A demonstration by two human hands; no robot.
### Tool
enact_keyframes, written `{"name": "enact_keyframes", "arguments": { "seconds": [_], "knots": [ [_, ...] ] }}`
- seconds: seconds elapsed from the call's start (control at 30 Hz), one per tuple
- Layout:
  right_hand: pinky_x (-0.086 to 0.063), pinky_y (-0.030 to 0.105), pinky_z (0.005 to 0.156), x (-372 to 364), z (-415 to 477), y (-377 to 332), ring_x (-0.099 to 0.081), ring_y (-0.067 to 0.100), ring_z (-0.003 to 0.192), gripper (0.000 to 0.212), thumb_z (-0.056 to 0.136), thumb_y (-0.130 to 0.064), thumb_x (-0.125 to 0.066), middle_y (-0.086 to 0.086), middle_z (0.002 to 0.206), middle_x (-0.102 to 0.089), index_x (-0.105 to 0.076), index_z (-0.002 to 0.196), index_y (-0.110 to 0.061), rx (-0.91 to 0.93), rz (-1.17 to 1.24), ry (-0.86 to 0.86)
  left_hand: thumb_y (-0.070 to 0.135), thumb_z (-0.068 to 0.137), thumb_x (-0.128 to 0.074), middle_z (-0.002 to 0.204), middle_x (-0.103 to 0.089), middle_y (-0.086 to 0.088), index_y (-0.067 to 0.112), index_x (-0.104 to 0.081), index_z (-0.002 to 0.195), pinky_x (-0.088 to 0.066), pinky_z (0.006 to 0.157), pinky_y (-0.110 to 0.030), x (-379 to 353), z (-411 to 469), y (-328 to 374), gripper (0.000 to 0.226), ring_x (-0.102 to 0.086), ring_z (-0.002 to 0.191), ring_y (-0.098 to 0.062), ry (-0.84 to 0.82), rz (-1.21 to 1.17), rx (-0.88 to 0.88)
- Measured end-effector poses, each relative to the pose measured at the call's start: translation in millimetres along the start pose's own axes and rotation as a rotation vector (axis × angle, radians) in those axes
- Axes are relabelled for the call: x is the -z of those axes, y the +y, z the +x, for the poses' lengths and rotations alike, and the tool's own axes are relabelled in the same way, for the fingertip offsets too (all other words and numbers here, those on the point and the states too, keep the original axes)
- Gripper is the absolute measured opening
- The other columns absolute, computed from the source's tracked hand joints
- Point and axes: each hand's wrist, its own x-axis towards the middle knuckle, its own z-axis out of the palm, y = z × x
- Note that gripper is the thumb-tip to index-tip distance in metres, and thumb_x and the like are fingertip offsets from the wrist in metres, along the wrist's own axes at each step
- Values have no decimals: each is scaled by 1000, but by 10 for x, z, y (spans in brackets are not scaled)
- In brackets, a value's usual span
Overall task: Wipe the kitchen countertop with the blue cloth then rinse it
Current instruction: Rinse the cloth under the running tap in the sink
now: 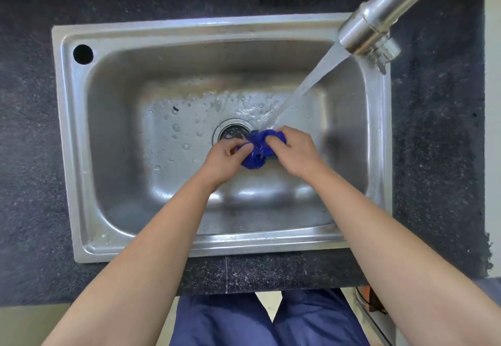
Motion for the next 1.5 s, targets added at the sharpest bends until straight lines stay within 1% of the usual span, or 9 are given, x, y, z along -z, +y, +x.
{"name": "enact_keyframes", "arguments": {
  "seconds": [0.17, 0.4, 0.7, 1.03, 1.13, 1.23, 1.3, 1.4, 1.5],
  "knots": [
    [-35, 22, 95, 78, -212, 143, -48, 21, 122, 48, 91, -34, -62, 5, 132, -48, -53, 136, -21, 3, -13, 74, 28, 92, -56, 114, -71, -10, 5, -68, 119, -49, 99, -34, 92, 11, -88, 38, -65, 106, -18, 61, 21, -46],
    [-6, 60, 119, -488, 31, 52, 17, 42, 148, 122, 75, -77, -61, 13, 161, 27, 12, 157, -23, 63, -413, -111, 28, 93, -53, 128, -60, -17, 15, -64, 125, -45, 104, -41, 286, 124, -396, 37, -59, 115, -28, 288, 261, 92],
    [-47, 39, 88, -656, 354, 2, -49, 37, 104, 48, 82, -10, -72, 14, 126, -44, -51, 124, -19, 257, -288, 22, 19, 96, -54, 123, -63, -17, 8, -64, 124, -47, 101, -38, 370, 155, -445, 32, -61, 113, -29, 325, 179, 98],
    [-51, 33, 81, -215, -129, 3, -66, 16, 84, 14, 84, -40, -62, -10, 81, -70, -69, 91, -30, -178, 382, 59, 19, 98, -54, 124, -65, -14, 7, -62, 127, -48, 103, -40, 266, 189, -353, 33, -62, 114, -26, 317, 83, 95],
    [-50, 36, 78, -90, -153, -38, -64, 18, 77, 47, 90, -66, -47, -7, 72, -66, -63, 70, -26, -220, 415, -9, 19, 99, -52, 121, -65, -13, 7, -63, 125, -48, 99, -35, 237, 174, -313, 31, -62, 110, -25, 327, 62, 96],
    [-43, 38, 99, -18, -133, 112, -54, 26, 119, 53, 98, -67, -26, 5, 122, -57, -65, 114, -36, -106, -39, -52, 23, 97, -53, 116, -65, -14, 8, -63, 125, -50, 96, -36, 198, 173, -322, 33, -63, 107, -26, 313, 104, 85],
    [-26, 41, 118, 18, -136, 243, -20, 27, 147, 62, 99, -50, -41, 5, 162, -14, -21, 156, -36, -20, -213, -116, 26, 93, -57, 124, -60, -13, 11, -60, 129, -45, 102, -34, 153, 155, -312, 39, -58, 115, -25, 289, 172, 47],
    [-34, 41, 114, -42, -151, 391, -10, 30, 145, 93, 88, -16, -54, -3, 165, 15, 5, 159, -31, 156, -407, -245, 29, 79, -64, 139, -47, -12, 14, -51, 138, -28, 106, -24, 30, 88, -206, 62, -42, 130, -25, 187, 266, -125],
    [-46, 45, 99, -150, -175, 486, -29, 35, 126, 95, 89, -2, -55, 4, 163, -9, 5, 159, -23, 254, -508, -237, 38, 73, -72, 162, -20, -11, 21, -26, 155, -14, 112, -26, -147, 73, -186, 96, -22, 144, -28, -24, 448, -270]
  ]
}}
